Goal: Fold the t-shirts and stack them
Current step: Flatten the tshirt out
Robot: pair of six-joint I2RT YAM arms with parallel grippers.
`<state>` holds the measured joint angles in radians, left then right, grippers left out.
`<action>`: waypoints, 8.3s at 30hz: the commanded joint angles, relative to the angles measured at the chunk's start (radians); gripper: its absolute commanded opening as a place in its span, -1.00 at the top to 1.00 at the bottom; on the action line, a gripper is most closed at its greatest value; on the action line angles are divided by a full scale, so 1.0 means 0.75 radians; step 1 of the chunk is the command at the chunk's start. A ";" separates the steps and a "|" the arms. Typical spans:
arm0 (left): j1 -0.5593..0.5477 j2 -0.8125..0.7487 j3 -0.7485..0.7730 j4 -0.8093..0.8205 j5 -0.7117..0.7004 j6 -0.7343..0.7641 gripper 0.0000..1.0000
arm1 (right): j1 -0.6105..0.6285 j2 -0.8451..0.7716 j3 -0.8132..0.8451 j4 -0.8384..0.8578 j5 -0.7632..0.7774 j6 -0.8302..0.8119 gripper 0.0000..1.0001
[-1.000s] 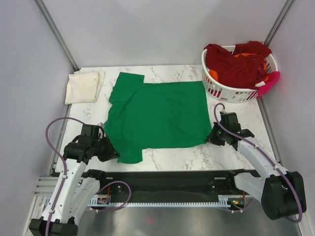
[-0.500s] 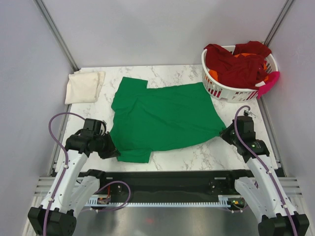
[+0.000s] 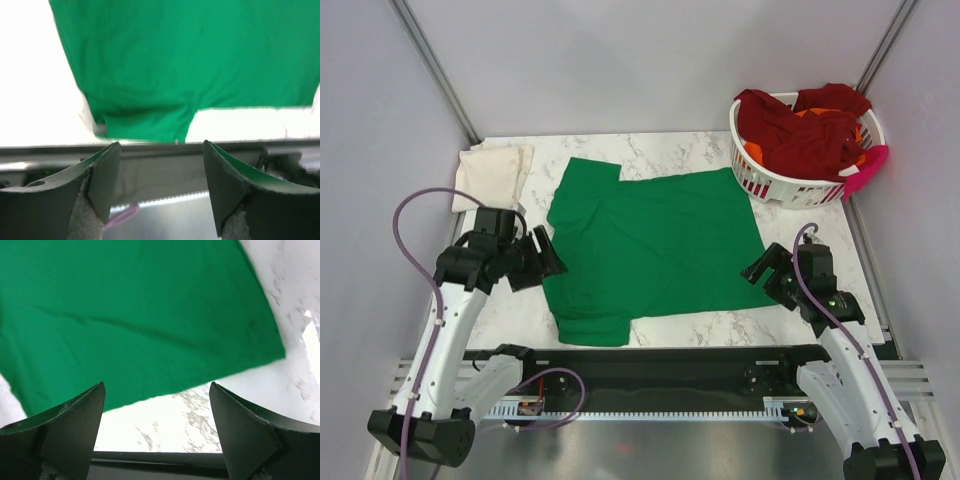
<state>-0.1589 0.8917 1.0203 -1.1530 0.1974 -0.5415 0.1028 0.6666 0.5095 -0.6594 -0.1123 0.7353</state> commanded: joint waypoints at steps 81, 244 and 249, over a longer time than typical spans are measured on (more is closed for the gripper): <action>0.257 1.840 1.104 0.560 -0.502 0.262 -0.22 | 0.006 0.365 0.110 0.325 -0.165 -0.301 -0.96; -0.717 -0.211 -0.362 0.014 -0.484 -0.779 0.95 | 0.323 0.177 0.135 -0.059 0.201 -0.015 1.00; -0.717 -0.270 -0.258 -0.178 -0.478 -0.775 0.95 | 0.323 0.079 0.123 -0.153 0.170 -0.009 1.00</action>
<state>-0.6937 0.7208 0.7616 -1.1389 -0.1730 -1.1645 0.3485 0.7544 0.5800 -0.6857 0.0284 0.7326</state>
